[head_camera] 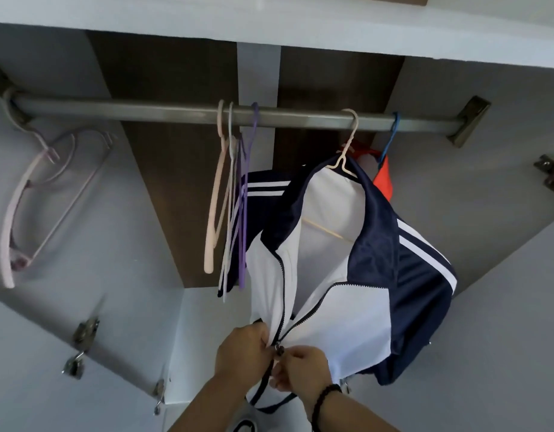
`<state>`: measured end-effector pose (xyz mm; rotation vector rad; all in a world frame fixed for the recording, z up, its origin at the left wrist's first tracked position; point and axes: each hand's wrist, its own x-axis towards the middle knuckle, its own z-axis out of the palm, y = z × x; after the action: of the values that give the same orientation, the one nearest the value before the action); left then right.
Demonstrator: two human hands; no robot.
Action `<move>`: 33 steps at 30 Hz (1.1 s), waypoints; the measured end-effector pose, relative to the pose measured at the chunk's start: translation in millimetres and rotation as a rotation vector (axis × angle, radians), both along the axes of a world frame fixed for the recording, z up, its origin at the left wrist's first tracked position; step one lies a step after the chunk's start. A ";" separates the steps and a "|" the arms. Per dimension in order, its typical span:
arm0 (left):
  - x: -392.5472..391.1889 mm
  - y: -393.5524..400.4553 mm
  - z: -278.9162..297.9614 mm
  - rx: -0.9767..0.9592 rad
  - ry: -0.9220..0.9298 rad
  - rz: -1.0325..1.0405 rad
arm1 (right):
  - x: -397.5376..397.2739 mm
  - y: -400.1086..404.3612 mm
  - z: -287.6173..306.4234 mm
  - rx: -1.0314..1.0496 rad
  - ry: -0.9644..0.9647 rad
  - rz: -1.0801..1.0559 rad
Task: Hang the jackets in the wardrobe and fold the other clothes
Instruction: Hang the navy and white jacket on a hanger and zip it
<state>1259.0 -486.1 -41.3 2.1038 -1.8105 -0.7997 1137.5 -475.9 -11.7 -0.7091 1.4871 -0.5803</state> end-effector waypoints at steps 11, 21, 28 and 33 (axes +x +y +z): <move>-0.5 8.4 5.9 -0.038 0.076 0.083 | -10.2 -31.7 77.4 0.150 -0.486 -0.335; -5.6 3.6 12.3 -0.054 0.020 0.086 | -25.5 -56.2 125.2 -0.035 -0.423 -0.235; -5.1 3.8 8.0 -0.014 0.011 0.062 | -28.6 -51.9 93.5 -0.115 -0.233 -0.100; -3.3 -5.6 14.4 -0.028 0.125 -0.001 | -39.3 -57.0 94.6 -0.125 -0.078 0.046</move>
<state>1255.7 -491.6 -26.9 1.9888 -1.7484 -0.8804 1098.2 -532.9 82.8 -0.8068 1.3677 -0.6626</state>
